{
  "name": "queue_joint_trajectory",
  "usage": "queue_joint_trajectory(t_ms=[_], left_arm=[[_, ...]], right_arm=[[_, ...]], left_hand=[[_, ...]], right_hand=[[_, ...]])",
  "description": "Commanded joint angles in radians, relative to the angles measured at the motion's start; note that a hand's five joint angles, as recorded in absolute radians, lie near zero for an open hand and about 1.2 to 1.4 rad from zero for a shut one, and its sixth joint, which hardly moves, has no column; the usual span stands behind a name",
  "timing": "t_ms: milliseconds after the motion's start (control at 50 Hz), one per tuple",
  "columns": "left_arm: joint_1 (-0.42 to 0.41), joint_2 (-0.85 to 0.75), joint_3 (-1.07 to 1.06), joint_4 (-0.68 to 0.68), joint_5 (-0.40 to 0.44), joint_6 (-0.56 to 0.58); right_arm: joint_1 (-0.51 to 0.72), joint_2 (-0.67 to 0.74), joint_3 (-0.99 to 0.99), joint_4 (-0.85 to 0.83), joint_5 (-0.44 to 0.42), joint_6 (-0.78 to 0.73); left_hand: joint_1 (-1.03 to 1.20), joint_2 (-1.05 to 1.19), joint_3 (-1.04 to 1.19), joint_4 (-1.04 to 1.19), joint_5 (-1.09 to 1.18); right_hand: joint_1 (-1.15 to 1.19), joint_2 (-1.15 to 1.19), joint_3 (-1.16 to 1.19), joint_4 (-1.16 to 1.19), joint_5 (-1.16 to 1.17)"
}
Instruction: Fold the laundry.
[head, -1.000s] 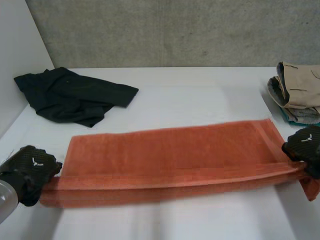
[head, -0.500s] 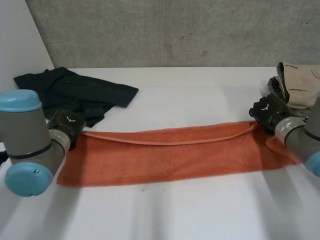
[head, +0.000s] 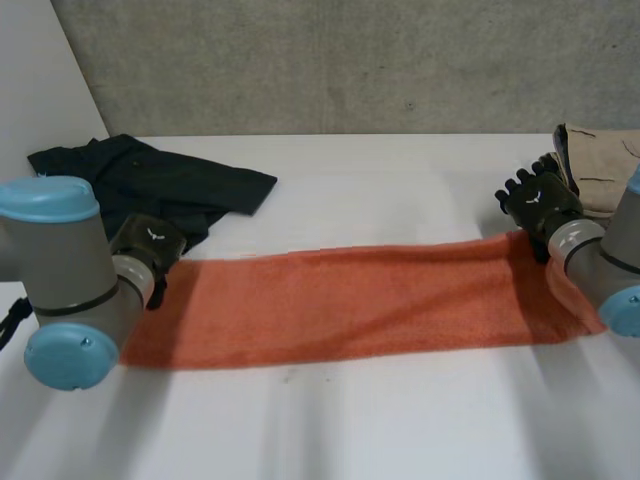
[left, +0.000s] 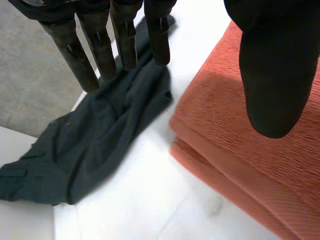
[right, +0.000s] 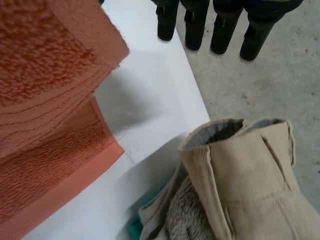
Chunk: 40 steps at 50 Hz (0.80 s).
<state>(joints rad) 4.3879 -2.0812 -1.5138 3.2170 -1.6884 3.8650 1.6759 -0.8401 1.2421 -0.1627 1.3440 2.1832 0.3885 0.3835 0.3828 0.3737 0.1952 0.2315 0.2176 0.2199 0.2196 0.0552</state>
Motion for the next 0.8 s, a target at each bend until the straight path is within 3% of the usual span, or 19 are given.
queue_joint_trajectory(t_ms=[20, 80, 160, 180, 260, 280, 360, 500, 800], left_arm=[[-0.024, -0.005, -0.054, 0.050, 0.033, 0.002], [-0.027, -0.013, -0.054, 0.092, 0.056, 0.002], [-0.028, -0.036, -0.040, 0.122, 0.059, 0.002], [-0.028, -0.042, -0.039, 0.124, 0.059, 0.002], [-0.038, -0.057, -0.025, 0.132, 0.058, 0.001], [-0.041, -0.057, -0.023, 0.132, 0.058, 0.001], [-0.048, -0.057, -0.022, 0.132, 0.058, 0.001], [-0.053, -0.045, -0.049, 0.132, 0.058, 0.001], [-0.065, 0.007, -0.100, 0.132, 0.064, -0.001]], right_arm=[[-0.024, -0.042, -0.006, 0.071, -0.009, 0.101], [-0.028, -0.040, -0.006, 0.069, -0.025, 0.125], [-0.030, -0.008, -0.010, 0.051, -0.061, 0.115], [-0.030, -0.001, -0.013, 0.040, -0.072, 0.106], [-0.030, 0.030, -0.021, -0.043, -0.118, 0.011], [-0.030, 0.032, -0.020, -0.058, -0.126, -0.008], [-0.030, 0.030, -0.013, -0.083, -0.147, -0.088], [-0.051, -0.017, 0.013, -0.051, -0.178, -0.069], [-0.140, -0.088, -0.059, 0.250, -0.160, 0.227]], left_hand=[[-0.014, -0.009, -0.008, 0.001, 0.005], [-0.008, -0.003, -0.002, 0.007, 0.011], [-0.002, 0.003, 0.004, 0.013, 0.017], [-0.002, 0.003, 0.004, 0.013, 0.017], [-0.002, 0.003, 0.004, 0.013, 0.017], [0.001, 0.006, 0.007, 0.016, 0.020], [0.004, 0.009, 0.010, 0.019, 0.023], [0.007, 0.012, 0.013, 0.022, 0.026], [0.007, 0.012, 0.013, 0.022, 0.026]], right_hand=[[0.463, 0.477, 0.475, 0.475, 0.465], [0.936, 0.950, 0.947, 0.948, 0.937], [1.119, 1.133, 1.131, 1.131, 1.121], [1.081, 1.095, 1.093, 1.093, 1.083], [0.053, 0.066, 0.064, 0.064, 0.054], [-0.057, -0.043, -0.045, -0.045, -0.055], [-0.057, -0.043, -0.045, -0.045, -0.055], [-0.057, -0.043, -0.045, -0.045, -0.055], [0.044, 0.058, 0.056, 0.056, 0.046]])
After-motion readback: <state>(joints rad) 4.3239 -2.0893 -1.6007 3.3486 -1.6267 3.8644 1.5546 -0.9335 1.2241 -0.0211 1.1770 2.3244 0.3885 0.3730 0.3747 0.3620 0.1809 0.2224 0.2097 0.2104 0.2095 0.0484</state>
